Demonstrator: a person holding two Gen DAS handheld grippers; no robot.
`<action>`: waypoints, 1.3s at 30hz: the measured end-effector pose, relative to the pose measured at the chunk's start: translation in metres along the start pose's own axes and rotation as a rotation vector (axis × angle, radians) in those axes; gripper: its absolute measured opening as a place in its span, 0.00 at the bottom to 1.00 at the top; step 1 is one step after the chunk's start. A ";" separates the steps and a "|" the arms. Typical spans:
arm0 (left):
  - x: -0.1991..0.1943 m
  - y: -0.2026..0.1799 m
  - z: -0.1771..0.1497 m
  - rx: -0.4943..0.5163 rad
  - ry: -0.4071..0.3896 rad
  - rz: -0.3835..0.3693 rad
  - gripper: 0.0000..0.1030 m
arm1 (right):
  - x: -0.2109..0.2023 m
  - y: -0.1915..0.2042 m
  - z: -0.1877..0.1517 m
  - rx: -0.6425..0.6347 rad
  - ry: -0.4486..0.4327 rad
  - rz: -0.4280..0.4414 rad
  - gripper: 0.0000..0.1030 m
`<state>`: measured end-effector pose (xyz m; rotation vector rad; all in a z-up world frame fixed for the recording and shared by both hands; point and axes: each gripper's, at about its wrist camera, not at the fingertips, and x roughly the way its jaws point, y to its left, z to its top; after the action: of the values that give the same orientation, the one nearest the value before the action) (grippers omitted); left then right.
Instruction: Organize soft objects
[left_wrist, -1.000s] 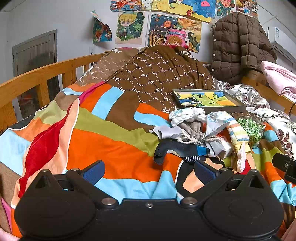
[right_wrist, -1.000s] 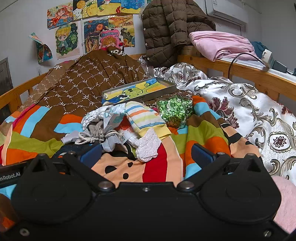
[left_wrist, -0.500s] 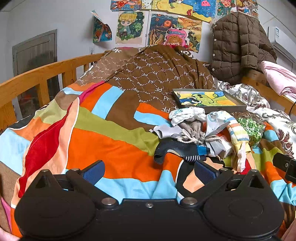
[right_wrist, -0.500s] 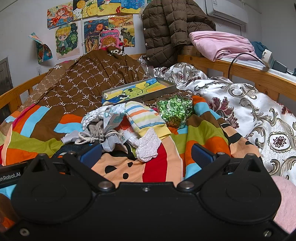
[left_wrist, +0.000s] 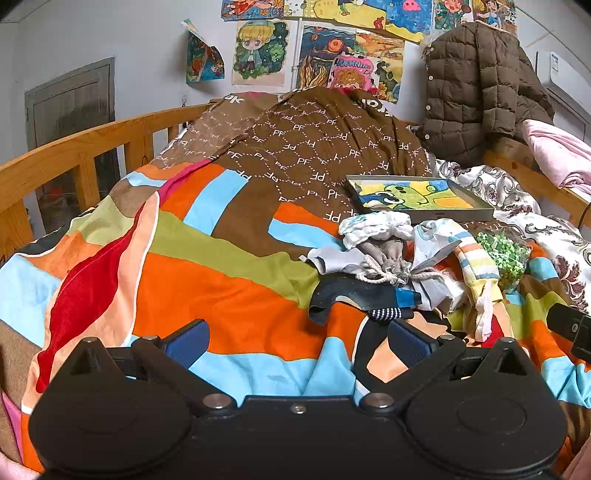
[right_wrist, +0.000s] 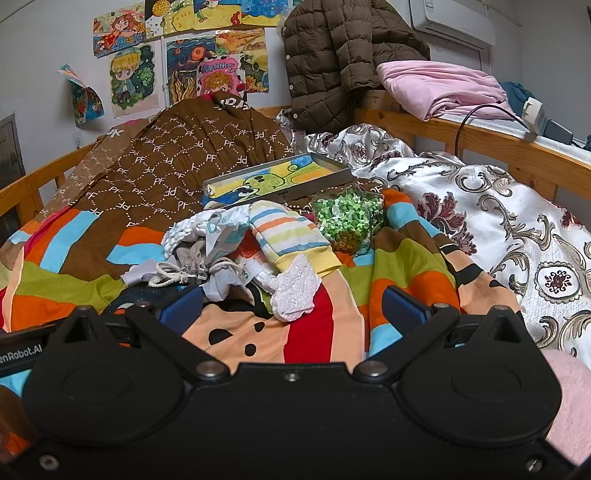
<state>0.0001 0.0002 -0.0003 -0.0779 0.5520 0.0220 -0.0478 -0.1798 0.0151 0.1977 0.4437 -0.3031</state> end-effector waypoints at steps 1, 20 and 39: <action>0.000 0.000 0.000 0.000 0.000 0.000 0.99 | 0.000 0.000 0.000 0.000 0.000 0.000 1.00; 0.009 0.003 -0.006 -0.002 0.004 0.002 0.99 | 0.000 0.000 0.000 0.000 0.002 0.000 1.00; 0.018 0.000 0.013 0.052 -0.031 -0.056 0.99 | 0.009 -0.010 0.007 0.072 0.026 0.058 1.00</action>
<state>0.0220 0.0008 0.0014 -0.0419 0.5190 -0.0454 -0.0411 -0.1933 0.0159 0.2852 0.4524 -0.2599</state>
